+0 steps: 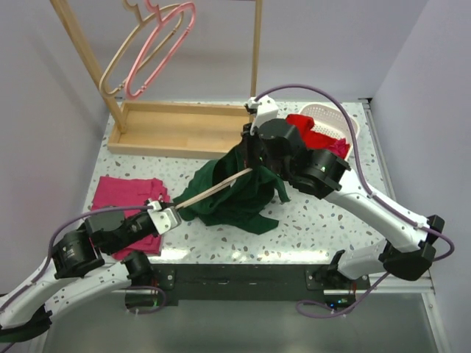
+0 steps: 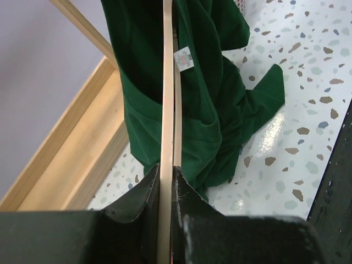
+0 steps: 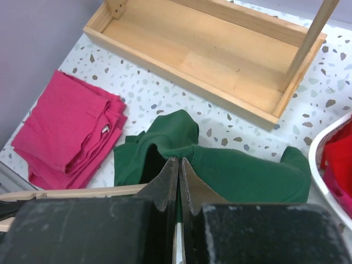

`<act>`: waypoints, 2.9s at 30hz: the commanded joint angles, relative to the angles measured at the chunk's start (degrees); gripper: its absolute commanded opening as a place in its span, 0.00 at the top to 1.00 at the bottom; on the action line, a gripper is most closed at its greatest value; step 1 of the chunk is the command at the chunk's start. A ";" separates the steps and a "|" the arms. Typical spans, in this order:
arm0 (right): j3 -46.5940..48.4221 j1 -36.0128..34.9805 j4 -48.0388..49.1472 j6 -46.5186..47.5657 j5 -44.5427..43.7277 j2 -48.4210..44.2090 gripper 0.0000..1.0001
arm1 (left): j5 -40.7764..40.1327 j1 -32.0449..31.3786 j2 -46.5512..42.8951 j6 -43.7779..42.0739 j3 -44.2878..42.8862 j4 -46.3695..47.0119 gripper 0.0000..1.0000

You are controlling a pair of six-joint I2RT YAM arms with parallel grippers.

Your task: Place the t-shirt on the hanger

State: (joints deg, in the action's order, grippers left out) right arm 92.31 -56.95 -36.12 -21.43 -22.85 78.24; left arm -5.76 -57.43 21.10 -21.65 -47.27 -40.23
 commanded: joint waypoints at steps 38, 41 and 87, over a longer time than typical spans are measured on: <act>-32.34 12.92 9.98 -6.87 6.05 -26.55 0.33 | -2.85 -0.32 3.68 20.94 22.75 51.74 1.00; -35.00 12.92 16.14 -7.05 9.83 -25.16 0.33 | -2.50 -0.32 3.42 21.21 22.48 52.09 1.00; -30.35 5.88 14.14 4.02 9.23 -25.85 0.38 | -8.66 -0.40 21.94 30.79 26.71 83.03 1.00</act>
State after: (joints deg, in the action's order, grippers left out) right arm 59.81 -50.98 -26.63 -21.82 -18.11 54.24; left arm -15.40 -57.78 39.55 6.94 -19.40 29.67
